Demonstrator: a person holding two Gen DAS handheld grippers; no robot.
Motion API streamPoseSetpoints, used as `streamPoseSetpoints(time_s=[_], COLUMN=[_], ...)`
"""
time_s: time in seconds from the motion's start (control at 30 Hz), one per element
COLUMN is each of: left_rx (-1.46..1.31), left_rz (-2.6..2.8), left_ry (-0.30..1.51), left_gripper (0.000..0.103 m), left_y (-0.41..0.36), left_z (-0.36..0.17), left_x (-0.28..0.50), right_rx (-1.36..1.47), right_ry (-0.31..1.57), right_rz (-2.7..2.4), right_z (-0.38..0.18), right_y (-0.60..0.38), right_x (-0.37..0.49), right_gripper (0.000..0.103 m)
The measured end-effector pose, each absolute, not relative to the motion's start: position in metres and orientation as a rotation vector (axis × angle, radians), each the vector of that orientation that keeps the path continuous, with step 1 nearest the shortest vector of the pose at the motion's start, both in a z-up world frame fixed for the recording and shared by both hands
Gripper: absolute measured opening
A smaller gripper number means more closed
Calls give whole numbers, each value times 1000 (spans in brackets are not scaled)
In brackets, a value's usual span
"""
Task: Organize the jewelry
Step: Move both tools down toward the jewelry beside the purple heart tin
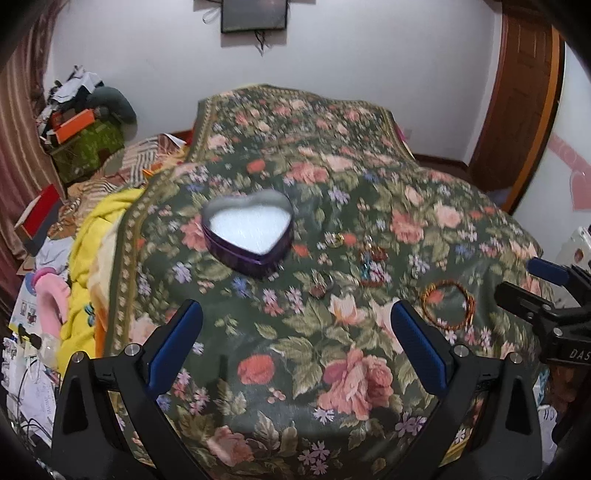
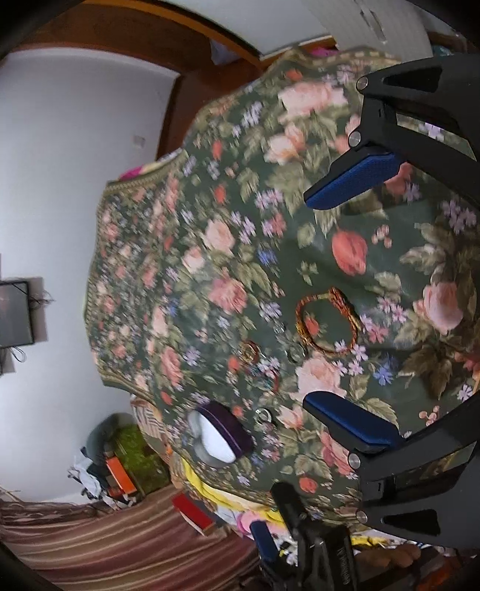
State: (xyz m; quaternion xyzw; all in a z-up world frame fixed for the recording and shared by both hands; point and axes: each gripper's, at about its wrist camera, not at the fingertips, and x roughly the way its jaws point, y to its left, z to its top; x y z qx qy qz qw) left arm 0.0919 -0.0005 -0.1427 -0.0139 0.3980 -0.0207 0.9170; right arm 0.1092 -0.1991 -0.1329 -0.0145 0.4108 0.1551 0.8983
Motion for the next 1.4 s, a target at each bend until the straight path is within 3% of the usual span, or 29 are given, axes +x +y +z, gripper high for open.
streamPoseSetpoints(time_s=[0.23, 0.83, 0.93, 0.97, 1.07, 1.2, 1.4], left_rx=[-13, -93, -96, -97, -99, -102, -120], left_rz=[-88, -145, -148, -149, -152, -157, -184], left_ry=[865, 943, 947, 946, 942, 938, 927], left_gripper=[95, 68, 66, 66, 66, 66, 61], left_y=[-5, 7, 7, 7, 6, 7, 8], left_z=[-159, -185, -187, -187, -187, -186, -183], left_x=[99, 123, 126, 125, 124, 121, 121], right_rx=[-52, -229, -254, -260, -279, -257, -185], right_ry=[942, 940, 932, 934, 938, 956, 981], right_rz=[372, 353, 352, 352, 347, 371, 383], right_z=[-158, -184, -185, -186, -190, -191, -192], right_y=[-185, -160, -158, -157, -155, -155, -159], right_x=[121, 128, 129, 130, 131, 132, 137], right_gripper=[88, 87, 74, 64, 56, 35, 14])
